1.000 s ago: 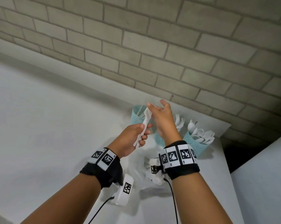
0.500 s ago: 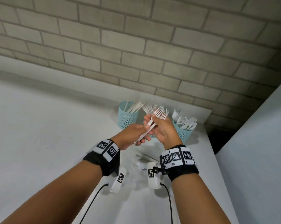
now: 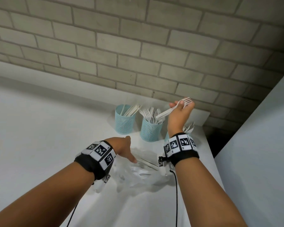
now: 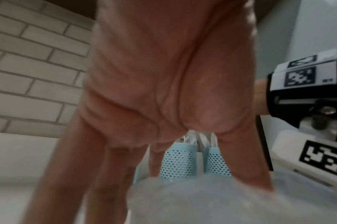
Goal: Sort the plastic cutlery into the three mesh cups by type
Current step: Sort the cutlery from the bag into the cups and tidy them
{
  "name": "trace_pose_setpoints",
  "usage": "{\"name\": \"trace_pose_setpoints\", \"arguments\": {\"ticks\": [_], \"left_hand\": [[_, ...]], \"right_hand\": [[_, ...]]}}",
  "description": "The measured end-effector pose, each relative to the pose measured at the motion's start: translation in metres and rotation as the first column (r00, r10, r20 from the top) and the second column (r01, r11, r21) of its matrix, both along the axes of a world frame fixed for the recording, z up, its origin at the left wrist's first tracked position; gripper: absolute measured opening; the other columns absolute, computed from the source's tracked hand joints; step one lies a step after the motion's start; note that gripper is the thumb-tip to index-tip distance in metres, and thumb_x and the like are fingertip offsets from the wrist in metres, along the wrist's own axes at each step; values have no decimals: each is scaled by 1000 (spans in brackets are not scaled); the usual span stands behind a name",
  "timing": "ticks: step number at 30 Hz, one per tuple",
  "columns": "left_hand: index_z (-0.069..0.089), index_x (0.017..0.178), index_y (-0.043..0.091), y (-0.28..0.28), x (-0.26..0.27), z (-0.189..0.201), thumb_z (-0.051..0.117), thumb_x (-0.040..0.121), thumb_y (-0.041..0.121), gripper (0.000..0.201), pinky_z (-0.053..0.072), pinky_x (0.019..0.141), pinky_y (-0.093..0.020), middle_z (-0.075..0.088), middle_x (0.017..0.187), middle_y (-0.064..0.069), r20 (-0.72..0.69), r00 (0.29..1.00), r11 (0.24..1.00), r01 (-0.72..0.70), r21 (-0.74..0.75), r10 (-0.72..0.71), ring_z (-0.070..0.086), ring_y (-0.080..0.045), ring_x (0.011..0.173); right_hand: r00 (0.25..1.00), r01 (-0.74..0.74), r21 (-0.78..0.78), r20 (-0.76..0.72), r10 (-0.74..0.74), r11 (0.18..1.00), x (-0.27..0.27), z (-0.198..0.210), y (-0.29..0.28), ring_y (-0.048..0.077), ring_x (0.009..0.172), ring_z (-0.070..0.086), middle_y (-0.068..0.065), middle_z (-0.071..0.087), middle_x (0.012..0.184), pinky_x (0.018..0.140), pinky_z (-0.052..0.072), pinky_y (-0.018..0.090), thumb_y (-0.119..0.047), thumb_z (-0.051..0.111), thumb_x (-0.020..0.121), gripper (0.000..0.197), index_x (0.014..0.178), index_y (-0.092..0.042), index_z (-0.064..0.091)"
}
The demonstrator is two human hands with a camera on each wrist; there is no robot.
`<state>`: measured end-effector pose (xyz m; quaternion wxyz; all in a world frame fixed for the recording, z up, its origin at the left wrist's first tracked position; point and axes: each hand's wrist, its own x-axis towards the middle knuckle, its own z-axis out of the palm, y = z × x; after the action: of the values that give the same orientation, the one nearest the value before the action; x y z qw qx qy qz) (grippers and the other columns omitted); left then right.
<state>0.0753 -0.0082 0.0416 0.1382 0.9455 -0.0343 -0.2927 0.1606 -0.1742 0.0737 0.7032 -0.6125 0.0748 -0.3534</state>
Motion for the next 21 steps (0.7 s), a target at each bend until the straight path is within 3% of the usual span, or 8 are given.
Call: {"name": "trace_pose_setpoints", "arguments": {"ticks": [2,5,7,9,11,16,19,21], "left_hand": [[19,144,11,2,1,0,73,77,40,91,53,89,-35,44,139,-9,-19,1000,999,-15,-46,15,62,-26,100],[26,139,9,-1,0,3,69,82,20,73,51,77,-32,52,127,-11,56,998,999,0,-40,2,59,-22,82],[26,136,14,-2,-1,3,58,84,6,62,46,64,-29,57,105,-9,70,997,996,-6,-87,12,52,-19,68],[28,131,19,-2,0,3,49,83,0,56,41,58,-26,52,82,-4,66,998,993,28,-117,-21,47,-17,63],[34,127,23,-1,-1,3,44,84,-2,51,40,62,-26,53,88,-3,63,995,992,80,-101,-74,49,-20,71],[57,122,20,-5,-5,9,37,88,-4,47,43,73,-23,50,132,-2,71,986,986,155,-53,-152,56,-22,102],[56,127,8,-5,-7,9,41,94,4,37,44,80,-17,52,135,-6,94,984,988,151,-3,-150,53,-22,119],[57,126,7,-2,-8,9,49,93,12,34,45,89,-24,54,133,-7,126,986,993,113,-16,-110,53,-23,119]], "right_hand": [[1000,-12,-87,6,13,996,6,-7,6,9,70,61,-3,55,83,69,48,22,-10,31,101,7,100,-14,37],[997,-70,-211,-42,63,975,12,-21,13,14,77,60,8,57,92,64,45,13,-4,32,100,12,100,-14,39],[993,-98,-308,-87,75,946,16,-31,16,23,87,60,15,59,98,63,41,13,-2,35,98,13,101,-10,45],[991,-84,-431,-130,31,898,19,-37,15,25,92,58,16,60,104,68,36,18,-5,38,98,14,104,-3,50],[989,-85,-491,-144,15,867,21,-39,14,20,90,54,14,58,106,72,34,18,-5,38,98,17,107,-1,52],[987,-116,-497,-154,44,860,23,-35,12,16,89,50,11,56,105,78,39,21,9,36,92,29,112,-3,52],[986,-147,-496,-144,86,856,24,-35,12,19,93,53,16,55,112,82,41,21,13,36,89,36,117,-4,52],[987,-148,-540,-136,87,829,23,-35,11,15,99,50,14,52,119,86,37,18,12,39,90,37,121,-5,53]]}}
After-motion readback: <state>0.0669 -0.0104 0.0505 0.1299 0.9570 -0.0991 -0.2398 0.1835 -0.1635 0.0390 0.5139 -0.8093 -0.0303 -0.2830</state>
